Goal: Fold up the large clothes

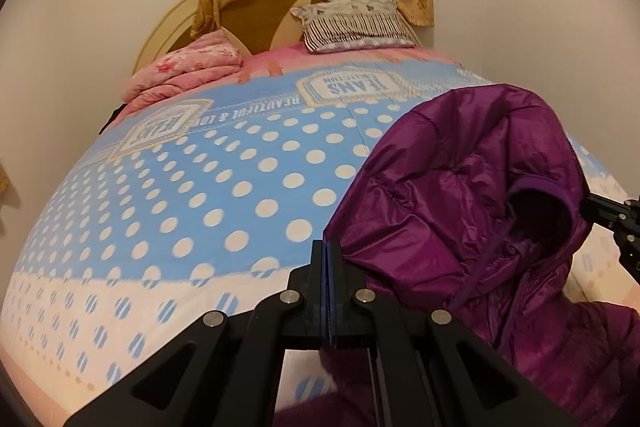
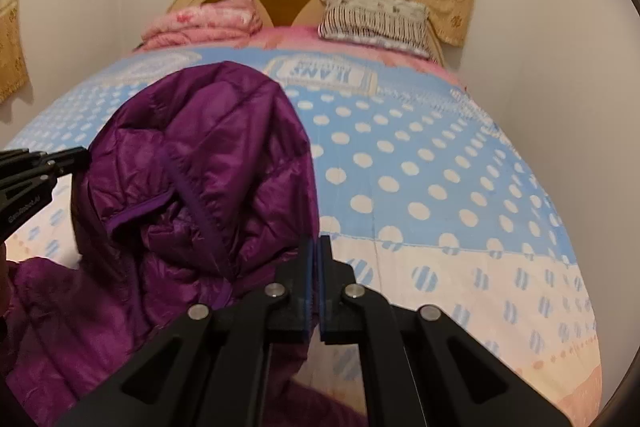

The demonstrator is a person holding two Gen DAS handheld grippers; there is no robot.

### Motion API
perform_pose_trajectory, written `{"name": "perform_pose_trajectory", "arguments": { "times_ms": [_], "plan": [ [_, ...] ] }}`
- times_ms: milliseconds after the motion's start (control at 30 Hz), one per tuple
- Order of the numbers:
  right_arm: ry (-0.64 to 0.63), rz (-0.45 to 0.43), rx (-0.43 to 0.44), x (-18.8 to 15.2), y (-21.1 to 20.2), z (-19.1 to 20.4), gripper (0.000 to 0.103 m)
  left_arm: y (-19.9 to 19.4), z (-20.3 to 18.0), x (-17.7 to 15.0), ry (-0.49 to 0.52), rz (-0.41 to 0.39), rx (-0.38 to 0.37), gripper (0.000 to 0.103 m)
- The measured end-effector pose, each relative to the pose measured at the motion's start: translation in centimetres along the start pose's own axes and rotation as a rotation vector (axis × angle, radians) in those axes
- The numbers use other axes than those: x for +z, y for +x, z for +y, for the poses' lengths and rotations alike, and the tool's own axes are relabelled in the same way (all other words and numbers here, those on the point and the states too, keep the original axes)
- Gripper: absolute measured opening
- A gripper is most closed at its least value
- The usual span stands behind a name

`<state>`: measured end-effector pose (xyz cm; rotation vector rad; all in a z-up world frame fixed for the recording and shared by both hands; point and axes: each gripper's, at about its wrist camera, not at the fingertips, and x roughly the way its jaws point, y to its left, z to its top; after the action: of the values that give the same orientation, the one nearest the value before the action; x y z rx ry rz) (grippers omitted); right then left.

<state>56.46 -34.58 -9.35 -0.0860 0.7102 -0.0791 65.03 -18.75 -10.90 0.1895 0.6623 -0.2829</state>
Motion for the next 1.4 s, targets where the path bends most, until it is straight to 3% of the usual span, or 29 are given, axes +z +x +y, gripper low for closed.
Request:
{"name": "perform_pose_trajectory", "arguments": {
  "times_ms": [233, 367, 533, 733, 833, 933, 967, 1000, 1033, 1067, 1100, 1167, 1200, 1233, 1267, 1400],
  "plan": [
    [-0.045, -0.102, 0.026, -1.4, -7.5, 1.6, 0.002, -8.4, 1.7, -2.6, -0.009, -0.108, -0.015, 0.0],
    [-0.055, -0.141, 0.042, -3.6, -10.6, 2.3, 0.002, -11.1, 2.2, -5.5, -0.005, -0.141, -0.024, 0.0],
    [-0.039, -0.07, 0.048, -8.0, -9.7, 2.5, 0.002, -11.9, 1.5, -11.4, -0.007, -0.1, -0.025, 0.001],
    [0.032, 0.033, 0.056, -13.8, -9.1, 0.9, 0.005, -14.6, 0.1, -18.9, 0.105, -0.081, 0.018, 0.001],
    [0.048, 0.046, 0.048, -15.0, -9.9, 0.1, 0.01, -15.3, 0.5, -19.9, 0.133, -0.077, 0.035, 0.001],
    [0.091, 0.055, 0.035, -15.2, -10.4, -0.4, 0.011, -14.6, 1.6, -18.8, 0.087, -0.049, 0.094, 0.002],
    [0.116, 0.056, 0.036, -15.2, -10.6, -0.5, 0.013, -14.2, 2.2, -18.1, 0.052, -0.038, 0.115, 0.003],
    [0.15, 0.06, 0.039, -14.7, -10.5, -0.7, 0.023, -13.9, 2.6, -17.7, 0.027, -0.029, 0.129, 0.003],
    [0.168, 0.06, 0.042, -15.1, -10.9, -0.5, 0.032, -13.5, 3.1, -16.9, -0.012, -0.016, 0.143, 0.007],
    [0.195, 0.059, 0.054, -14.7, -11.0, -0.3, 0.055, -13.0, 3.6, -16.1, -0.057, -0.006, 0.15, 0.017],
    [0.223, 0.049, 0.069, -14.0, -11.0, 0.0, 0.061, -12.6, 3.8, -15.1, -0.1, 0.001, 0.161, 0.026],
    [0.221, 0.032, 0.071, -12.9, -11.1, 1.1, 0.059, -12.4, 3.6, -13.7, -0.155, -0.011, 0.168, 0.079],
    [0.211, 0.022, 0.071, -12.3, -11.2, 1.8, 0.053, -12.6, 3.3, -13.4, -0.171, -0.028, 0.165, 0.087],
    [0.204, 0.017, 0.082, -11.6, -11.0, 2.5, 0.036, -12.8, 2.9, -12.9, -0.187, -0.051, 0.159, 0.092],
    [0.202, 0.02, 0.104, -11.0, -10.8, 3.2, 0.026, -13.0, 2.2, -12.4, -0.195, -0.068, 0.131, 0.092],
    [0.193, 0.047, 0.155, -10.5, -9.6, 4.9, 0.026, -12.1, -0.9, -12.5, -0.125, -0.004, 0.065, 0.093]
  ]
}}
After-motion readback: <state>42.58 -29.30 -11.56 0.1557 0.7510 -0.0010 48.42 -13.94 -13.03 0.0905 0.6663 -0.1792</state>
